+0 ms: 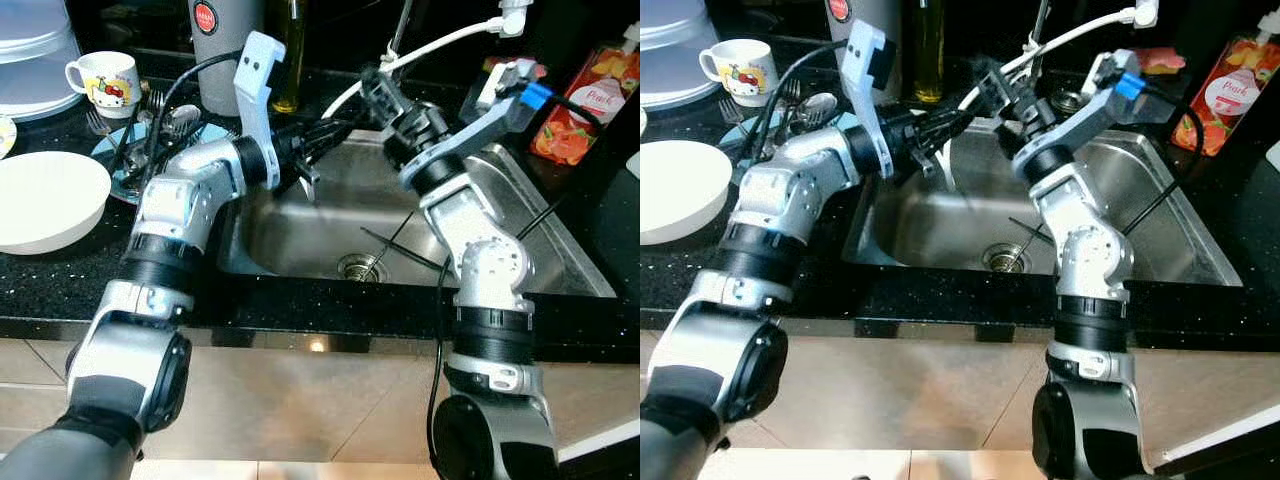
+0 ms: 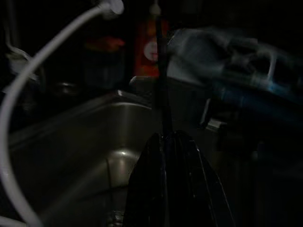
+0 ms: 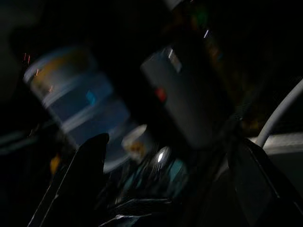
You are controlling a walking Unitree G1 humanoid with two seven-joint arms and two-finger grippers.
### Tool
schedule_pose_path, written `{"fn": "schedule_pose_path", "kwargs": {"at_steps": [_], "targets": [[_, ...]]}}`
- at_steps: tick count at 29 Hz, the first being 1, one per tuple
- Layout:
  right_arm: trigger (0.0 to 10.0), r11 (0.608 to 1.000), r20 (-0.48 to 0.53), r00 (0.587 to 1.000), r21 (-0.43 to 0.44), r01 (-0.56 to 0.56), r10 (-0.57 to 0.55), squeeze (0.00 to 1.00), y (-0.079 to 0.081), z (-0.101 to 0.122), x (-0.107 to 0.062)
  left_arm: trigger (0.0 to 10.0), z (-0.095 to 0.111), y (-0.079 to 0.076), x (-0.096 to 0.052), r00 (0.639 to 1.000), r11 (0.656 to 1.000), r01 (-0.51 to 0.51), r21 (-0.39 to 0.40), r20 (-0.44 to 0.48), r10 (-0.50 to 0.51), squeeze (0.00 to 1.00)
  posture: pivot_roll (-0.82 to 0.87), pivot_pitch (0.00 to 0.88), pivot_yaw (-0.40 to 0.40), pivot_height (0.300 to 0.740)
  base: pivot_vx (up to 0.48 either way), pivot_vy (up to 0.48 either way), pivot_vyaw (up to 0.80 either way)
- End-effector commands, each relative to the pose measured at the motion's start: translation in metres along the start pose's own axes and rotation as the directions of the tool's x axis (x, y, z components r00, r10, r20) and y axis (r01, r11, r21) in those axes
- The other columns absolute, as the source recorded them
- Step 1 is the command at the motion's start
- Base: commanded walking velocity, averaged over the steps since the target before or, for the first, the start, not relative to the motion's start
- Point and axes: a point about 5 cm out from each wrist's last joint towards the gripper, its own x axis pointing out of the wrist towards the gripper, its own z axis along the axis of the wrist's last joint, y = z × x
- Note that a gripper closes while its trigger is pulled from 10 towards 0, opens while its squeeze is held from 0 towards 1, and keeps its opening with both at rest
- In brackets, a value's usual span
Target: Kitchen organization
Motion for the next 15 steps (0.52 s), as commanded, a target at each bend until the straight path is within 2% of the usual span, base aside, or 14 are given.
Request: {"fn": "schedule_pose_path", "kwargs": {"at_steps": [1, 6, 13, 14, 15], "targets": [[10.0, 1.0, -0.026, 1.0, -0.027, 0.0, -0.001, 0.0, -0.001, -0.002, -0.002, 10.0, 0.0, -0.004, 0.001, 1.0, 1.0, 0.03, 0.0, -0.005, -0.03, 0.0, 0.21, 0.04, -0.076, 0.74, 0.0, 0.0, 0.0], [10.0, 0.999, -0.068, 0.997, -0.042, 0.034, -0.037, 0.0, -0.008, -0.006, -0.006, 10.0, 0.003, -0.005, -0.002, 1.0, 1.0, 0.012, -0.015, 0.005, -0.012, 0.0, 0.21, 0.035, -0.077, 0.74, 0.0, 0.0, 0.0], [10.0, 0.998, -0.075, 0.996, -0.027, 0.05, -0.052, 0.0, -0.01, -0.006, -0.006, 10.0, 0.002, -0.006, -0.003, 1.0, 1.0, -0.001, -0.009, -0.001, 0.001, 0.0, 0.21, 0.036, -0.079, 0.74, 0.0, 0.0, 0.0], [9.8, 0.998, -0.075, 0.995, -0.025, 0.058, -0.06, 0.0, -0.012, -0.006, -0.006, 10.0, 0.003, -0.005, -0.003, 1.0, 1.0, -0.011, -0.011, 0.001, 0.011, 0.0, 0.21, 0.038, -0.08, 0.74, 0.0, 0.0, 0.0], [8.5, 0.997, -0.074, 0.995, -0.024, 0.067, -0.069, 0.0, -0.013, -0.005, -0.007, 10.0, 0.003, -0.004, -0.003, 1.0, 1.0, -0.019, -0.013, 0.001, 0.019, 0.0, 0.21, 0.038, -0.08, 0.74, 0.0, 0.0, 0.0]]}}
